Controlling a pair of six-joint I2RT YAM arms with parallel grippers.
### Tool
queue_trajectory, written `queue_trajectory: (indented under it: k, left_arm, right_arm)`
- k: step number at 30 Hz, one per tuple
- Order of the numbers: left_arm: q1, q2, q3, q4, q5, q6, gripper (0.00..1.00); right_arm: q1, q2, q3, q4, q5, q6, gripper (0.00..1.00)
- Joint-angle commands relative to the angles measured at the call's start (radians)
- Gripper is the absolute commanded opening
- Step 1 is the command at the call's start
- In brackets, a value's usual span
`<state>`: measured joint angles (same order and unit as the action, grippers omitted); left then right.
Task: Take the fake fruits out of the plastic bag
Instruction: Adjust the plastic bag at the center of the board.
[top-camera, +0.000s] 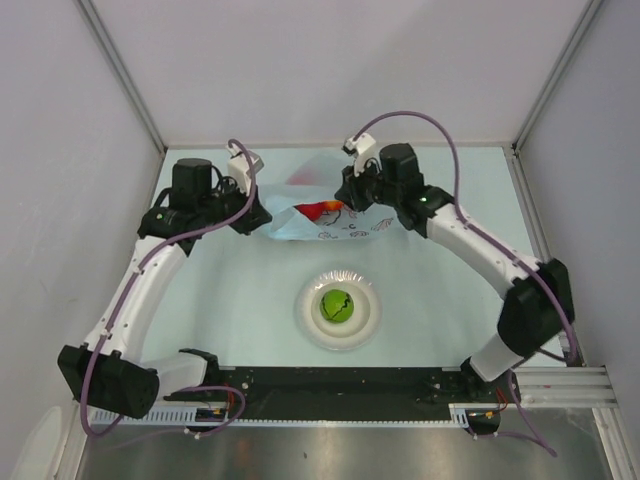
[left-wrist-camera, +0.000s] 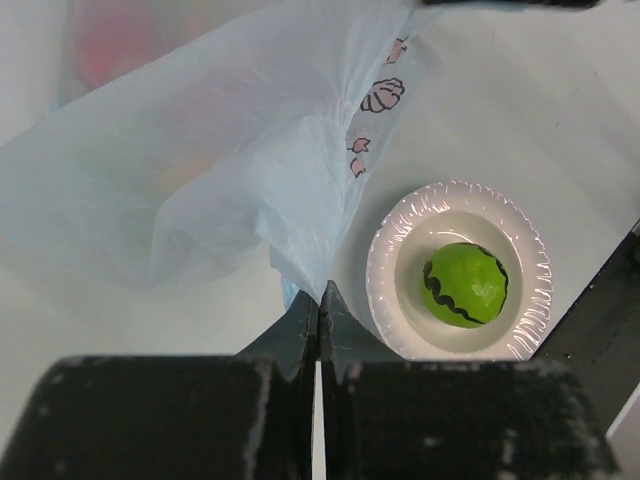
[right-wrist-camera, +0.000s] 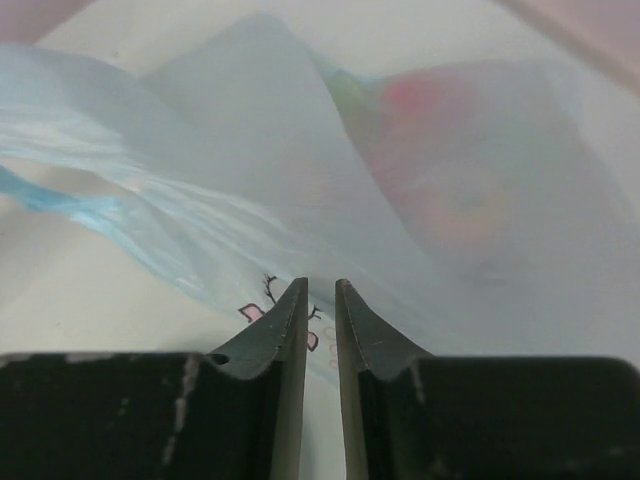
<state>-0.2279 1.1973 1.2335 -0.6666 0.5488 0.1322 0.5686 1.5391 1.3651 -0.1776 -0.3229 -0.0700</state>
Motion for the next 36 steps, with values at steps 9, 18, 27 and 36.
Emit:
queue_trajectory:
  k: [9,18,27,36]
  left_arm:
    - [0.082,-0.082,0.011,-0.034,-0.02,0.02,0.01]
    - [0.099,-0.088,-0.037,-0.021,0.014,0.007,0.0]
    - [0.108,-0.061,0.027,-0.016,0.036,-0.014,0.0]
    - [0.117,-0.1,0.017,-0.042,0.037,0.004,0.0]
  right_arm:
    - [0.027,0.374,0.225,0.018,-0.051,0.102,0.15]
    - [0.102,0.202,0.163,-0.005,0.05,0.049,0.25]
    - [0.163,0.271,0.112,-0.01,0.017,0.065,0.11]
    - [0.125,0.461,0.281,-0.017,0.188,0.112,0.03]
